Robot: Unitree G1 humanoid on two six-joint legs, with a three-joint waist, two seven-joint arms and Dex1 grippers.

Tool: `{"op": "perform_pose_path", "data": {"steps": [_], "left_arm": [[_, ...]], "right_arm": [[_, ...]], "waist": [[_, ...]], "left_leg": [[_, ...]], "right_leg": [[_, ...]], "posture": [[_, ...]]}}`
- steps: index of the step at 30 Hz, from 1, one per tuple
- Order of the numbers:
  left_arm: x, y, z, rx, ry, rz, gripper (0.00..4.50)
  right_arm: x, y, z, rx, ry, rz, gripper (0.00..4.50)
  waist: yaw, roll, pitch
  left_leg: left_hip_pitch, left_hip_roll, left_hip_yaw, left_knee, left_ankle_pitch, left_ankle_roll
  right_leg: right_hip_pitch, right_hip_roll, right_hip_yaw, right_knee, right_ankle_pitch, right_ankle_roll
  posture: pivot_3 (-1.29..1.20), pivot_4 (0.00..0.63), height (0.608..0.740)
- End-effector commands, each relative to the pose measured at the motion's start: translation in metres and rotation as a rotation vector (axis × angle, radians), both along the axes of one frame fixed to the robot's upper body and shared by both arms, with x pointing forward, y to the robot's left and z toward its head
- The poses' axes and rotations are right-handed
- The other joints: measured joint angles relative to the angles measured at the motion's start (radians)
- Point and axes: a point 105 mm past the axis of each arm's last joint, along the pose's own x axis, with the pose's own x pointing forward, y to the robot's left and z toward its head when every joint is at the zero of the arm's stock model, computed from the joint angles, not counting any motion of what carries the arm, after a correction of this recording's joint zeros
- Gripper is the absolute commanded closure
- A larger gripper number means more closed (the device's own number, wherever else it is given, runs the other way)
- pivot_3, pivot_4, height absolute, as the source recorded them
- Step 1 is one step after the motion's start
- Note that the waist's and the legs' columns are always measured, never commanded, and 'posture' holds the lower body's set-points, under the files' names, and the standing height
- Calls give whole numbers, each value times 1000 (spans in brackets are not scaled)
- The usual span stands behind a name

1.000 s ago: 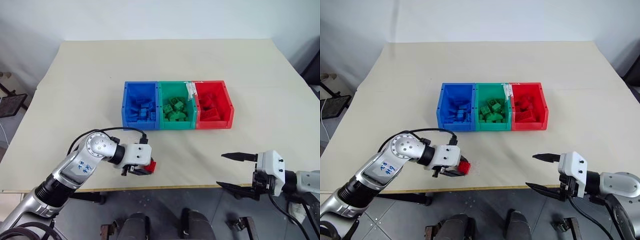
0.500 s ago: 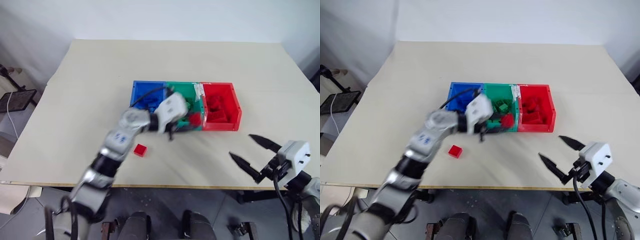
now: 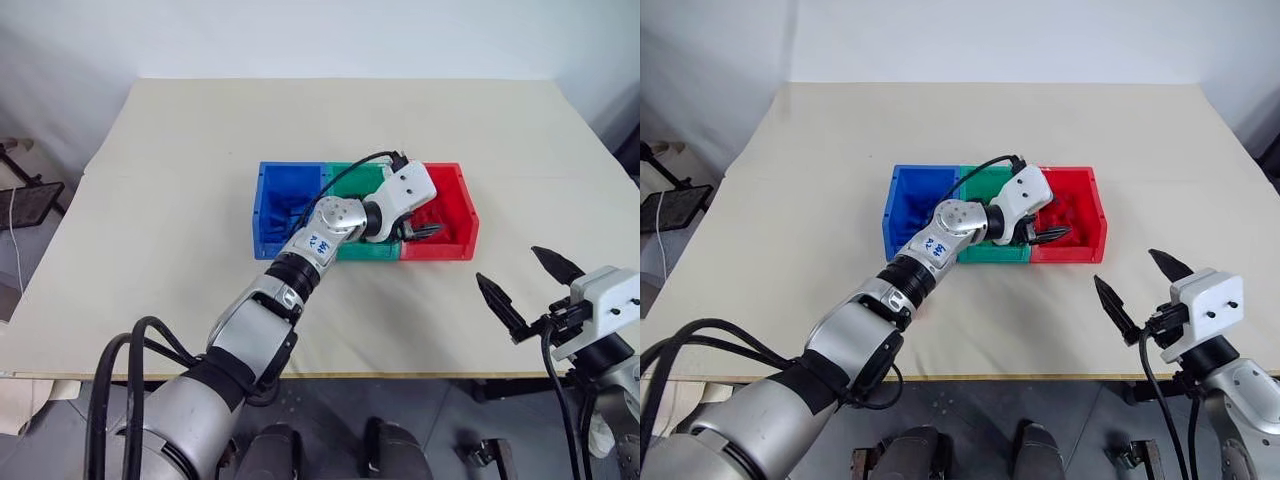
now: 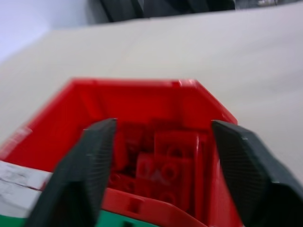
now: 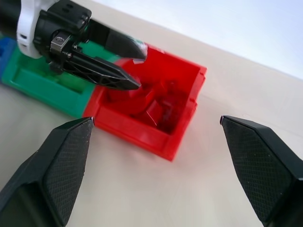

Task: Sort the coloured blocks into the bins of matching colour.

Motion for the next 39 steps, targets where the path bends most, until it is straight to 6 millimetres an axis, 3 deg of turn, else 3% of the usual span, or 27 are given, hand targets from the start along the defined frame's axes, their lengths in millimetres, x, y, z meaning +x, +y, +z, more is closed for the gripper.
{"op": "perform_pose_path", "data": {"steps": [1, 4, 9, 14, 17, 21, 25, 28, 32, 35, 39], "left_arm": [[-8, 11, 29, -99, -124, -68, 44], [-15, 34, 30, -119, -147, -116, 44], [-57, 112, 15, -119, -213, -277, 44], [-61, 200, -23, 64, -174, -96, 44], [-65, 245, -25, 81, -120, 35, 44], [-90, 280, -35, 170, -79, 75, 44], [-101, 314, -47, 228, 31, 161, 44], [-103, 325, -48, 241, 28, 207, 44], [-107, 320, -46, 258, 28, 209, 44], [-112, 298, -40, 150, 128, 228, 44], [-140, 261, -62, 246, 309, 183, 44]], "right_arm": [[1, 11, 4, -3, -24, 52, 0], [3, 18, 3, -23, -18, 123, 0], [13, 27, 0, -93, 22, 293, 0], [22, 40, -1, -148, 59, 479, 0], [25, 52, -6, -219, 96, 612, 0], [21, 73, -15, -298, 169, 821, 0], [21, 75, -18, -322, 196, 863, 0], [24, 74, -17, -315, 194, 858, 0], [25, 72, -15, -318, 191, 863, 0], [28, 70, -12, -307, 168, 856, 0], [30, 72, -15, -292, 161, 846, 0]], "waist": [[-4, 0, 0], [-8, 1, 0], [-38, 2, -1], [-42, 2, -1], [-31, 2, -1], [-31, 1, -1], [-30, 1, 0], [-31, 1, 0], [-31, 1, 0], [-34, 1, 0], [-34, 1, 0]], "left_leg": [[0, 0, 0, 0, 0, 0], [1, 1, 0, 0, 0, 0], [2, 2, 0, 0, 0, 0], [2, 3, -2, 2, 0, -1], [2, 2, -2, 3, 0, -1], [2, 2, -5, 3, -1, -1], [1, 3, -5, 3, -2, -2], [2, 3, -4, 3, -2, -3], [2, 3, -4, 3, -2, -3], [2, 3, -4, 3, -3, -3], [3, 4, -5, 2, -3, -4]], "right_leg": [[0, 0, 0, 0, 0, 0], [0, 0, 0, 1, 0, 0], [0, 0, 0, 2, 0, 0], [0, 0, 1, 3, 0, 0], [0, 0, 1, 3, 0, 0], [0, 0, 2, 3, 0, 0], [0, 0, -1, 5, 0, 0], [0, 0, -2, 5, 0, 0], [0, 0, -1, 5, 0, 0], [-1, 0, -2, 6, 0, 0], [-1, 0, -1, 6, 0, 0]], "posture": [[0, 150, 740], [0, 150, 740], [0, 150, 740], [0, 150, 740], [0, 150, 740], [0, 150, 740], [0, 150, 740], [0, 150, 740], [0, 150, 740], [0, 150, 740], [0, 150, 740]]}}
